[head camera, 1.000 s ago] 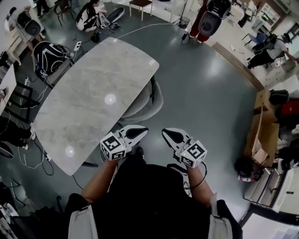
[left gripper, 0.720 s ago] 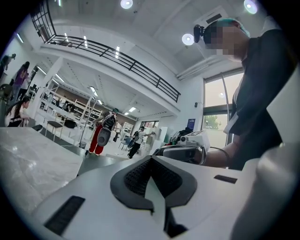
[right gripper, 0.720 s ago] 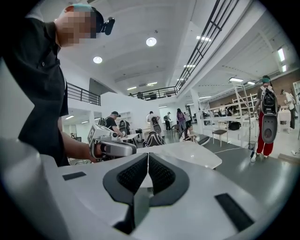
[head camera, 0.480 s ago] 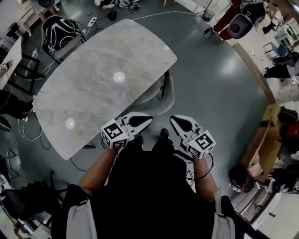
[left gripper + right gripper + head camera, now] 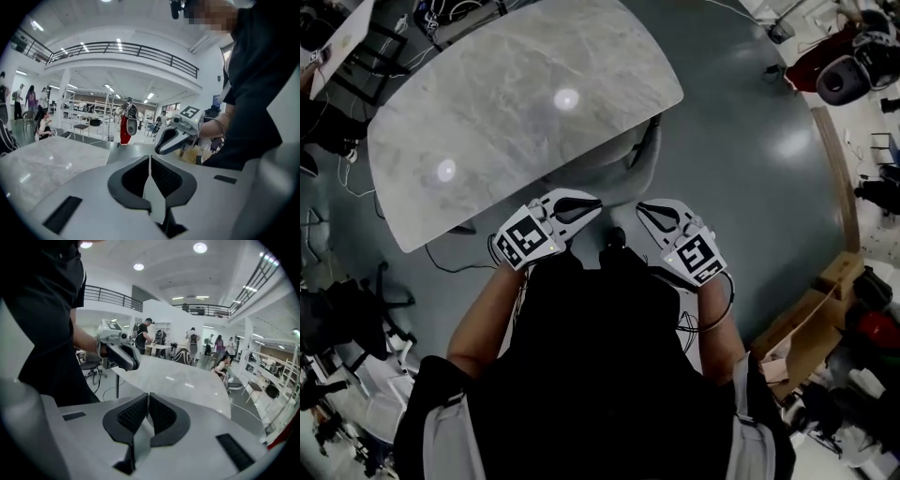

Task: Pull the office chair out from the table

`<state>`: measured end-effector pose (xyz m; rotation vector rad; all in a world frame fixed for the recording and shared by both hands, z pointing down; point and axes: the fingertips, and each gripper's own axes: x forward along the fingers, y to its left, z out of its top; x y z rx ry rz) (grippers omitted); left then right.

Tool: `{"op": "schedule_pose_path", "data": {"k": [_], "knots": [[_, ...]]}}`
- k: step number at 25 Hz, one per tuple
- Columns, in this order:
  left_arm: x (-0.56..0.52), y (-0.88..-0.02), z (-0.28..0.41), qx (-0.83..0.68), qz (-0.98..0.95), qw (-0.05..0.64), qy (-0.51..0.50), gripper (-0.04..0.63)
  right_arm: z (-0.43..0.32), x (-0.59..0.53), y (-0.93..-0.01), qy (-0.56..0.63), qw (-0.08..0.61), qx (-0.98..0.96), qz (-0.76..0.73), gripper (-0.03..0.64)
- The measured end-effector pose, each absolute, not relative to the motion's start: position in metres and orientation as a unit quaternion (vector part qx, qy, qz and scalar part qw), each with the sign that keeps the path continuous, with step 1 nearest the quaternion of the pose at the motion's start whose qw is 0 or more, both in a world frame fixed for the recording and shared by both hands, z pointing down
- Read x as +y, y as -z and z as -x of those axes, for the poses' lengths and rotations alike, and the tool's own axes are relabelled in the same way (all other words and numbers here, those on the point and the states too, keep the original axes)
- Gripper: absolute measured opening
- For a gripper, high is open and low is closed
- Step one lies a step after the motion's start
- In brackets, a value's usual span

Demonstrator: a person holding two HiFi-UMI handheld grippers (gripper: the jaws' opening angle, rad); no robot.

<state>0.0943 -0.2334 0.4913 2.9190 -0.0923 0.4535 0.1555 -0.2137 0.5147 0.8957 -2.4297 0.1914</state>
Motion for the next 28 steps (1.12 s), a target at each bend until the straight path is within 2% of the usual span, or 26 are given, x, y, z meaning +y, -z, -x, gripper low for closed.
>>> {"op": "schedule_pose_path", "data": {"k": [6,9,10,13,18,21,26,28], "knots": [[-0.238,-0.532,-0.106,-0.071,-0.97,0.064,-0.222,0.017,-0.161,-0.225,-0.552,-0.069,0.318,-0.908,-0.263,0.02],[-0.236,-0.555,-0.105,-0.083,-0.96,0.062,-0.259,0.052,-0.157,-0.225,-0.572,-0.071,0.326,-0.912,-0.238,0.025],[-0.237,-0.561,-0.105,-0.085,-0.958,0.062,-0.268,0.072,-0.155,-0.225,-0.578,-0.071,0.328,-0.913,-0.23,0.036],[-0.238,-0.579,-0.104,-0.089,-0.951,0.061,-0.29,0.099,-0.148,-0.226,-0.598,-0.065,0.34,-0.916,-0.203,0.124],[-0.232,-0.612,-0.105,-0.079,-0.935,0.045,-0.342,0.136,-0.132,-0.22,-0.631,-0.073,0.356,-0.919,-0.151,0.172],[-0.224,-0.634,-0.106,-0.058,-0.92,0.017,-0.387,0.148,-0.129,-0.222,-0.65,-0.06,0.378,-0.914,-0.132,0.19],[-0.226,-0.659,-0.111,-0.05,-0.906,-0.018,-0.42,0.185,-0.132,-0.218,-0.687,0.0,0.467,-0.881,-0.077,0.201],[-0.23,-0.669,-0.112,-0.047,-0.898,-0.035,-0.436,0.193,-0.129,-0.218,-0.697,0.01,0.48,-0.875,-0.064,0.201]]}}
